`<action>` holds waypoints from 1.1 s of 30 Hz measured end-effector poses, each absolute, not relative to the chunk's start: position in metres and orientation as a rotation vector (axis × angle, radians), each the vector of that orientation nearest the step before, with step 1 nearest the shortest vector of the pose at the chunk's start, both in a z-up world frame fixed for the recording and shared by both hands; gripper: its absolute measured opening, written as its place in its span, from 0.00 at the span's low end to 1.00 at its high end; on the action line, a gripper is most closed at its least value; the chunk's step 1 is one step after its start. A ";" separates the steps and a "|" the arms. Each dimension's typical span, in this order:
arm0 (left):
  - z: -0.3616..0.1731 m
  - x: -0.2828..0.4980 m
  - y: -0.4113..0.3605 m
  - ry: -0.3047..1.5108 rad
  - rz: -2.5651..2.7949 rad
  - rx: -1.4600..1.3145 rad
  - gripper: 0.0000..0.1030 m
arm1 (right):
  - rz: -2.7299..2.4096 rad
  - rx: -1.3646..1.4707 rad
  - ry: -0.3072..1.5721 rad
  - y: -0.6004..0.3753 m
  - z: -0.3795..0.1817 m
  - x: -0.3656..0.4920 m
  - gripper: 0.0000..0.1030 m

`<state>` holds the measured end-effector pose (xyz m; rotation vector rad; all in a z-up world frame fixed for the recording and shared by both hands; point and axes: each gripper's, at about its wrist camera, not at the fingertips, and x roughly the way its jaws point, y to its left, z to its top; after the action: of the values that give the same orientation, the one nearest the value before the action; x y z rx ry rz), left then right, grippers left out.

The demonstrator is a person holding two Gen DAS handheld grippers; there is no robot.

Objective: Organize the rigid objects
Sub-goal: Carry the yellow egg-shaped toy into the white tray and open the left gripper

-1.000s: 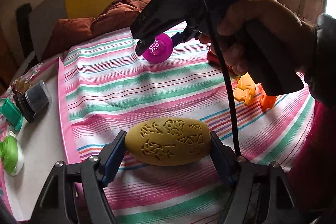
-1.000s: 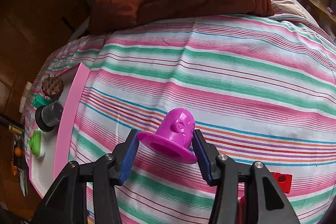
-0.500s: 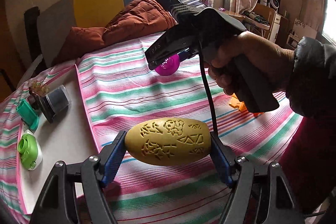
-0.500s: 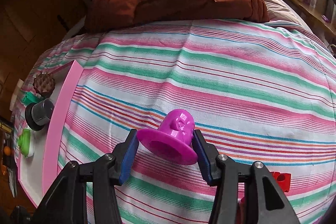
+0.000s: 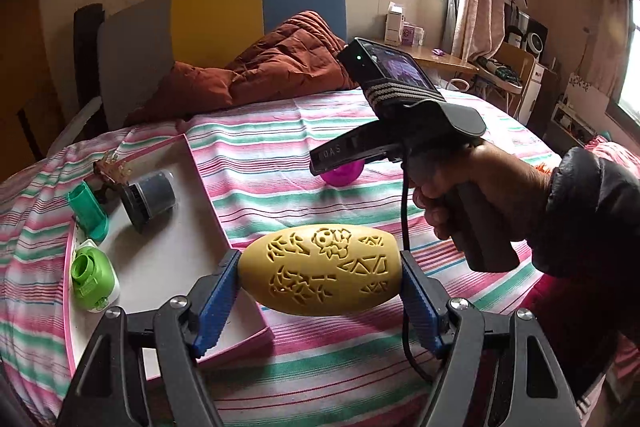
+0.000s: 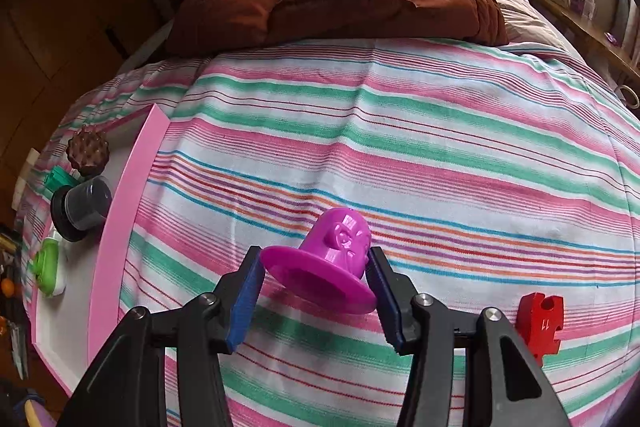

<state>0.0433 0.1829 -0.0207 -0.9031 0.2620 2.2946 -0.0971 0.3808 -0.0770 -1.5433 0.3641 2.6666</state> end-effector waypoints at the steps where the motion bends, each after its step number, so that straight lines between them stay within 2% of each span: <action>1: -0.020 0.040 0.179 0.256 2.301 -0.904 0.74 | 2.669 -1.560 0.357 0.376 -0.077 -0.094 0.51; 8: -0.016 0.024 0.154 0.202 2.370 -0.939 0.74 | 2.712 -1.636 0.204 0.344 -0.077 -0.070 0.51; 13: -0.009 0.011 0.134 0.184 2.452 -0.983 0.74 | 2.712 -1.628 0.275 0.349 -0.082 -0.073 0.51; 23: -0.004 -0.008 0.098 0.182 2.568 -1.063 0.74 | 2.715 -1.624 0.130 0.337 -0.089 -0.071 0.50; 33: -0.008 -0.018 0.078 0.129 2.582 -1.112 0.74 | 2.674 -1.599 0.178 0.336 -0.089 -0.068 0.49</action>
<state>-0.0182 0.0780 -0.0083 -1.1121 0.1290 2.5819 -0.0680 0.3364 -0.0888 -1.5993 0.1780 2.6740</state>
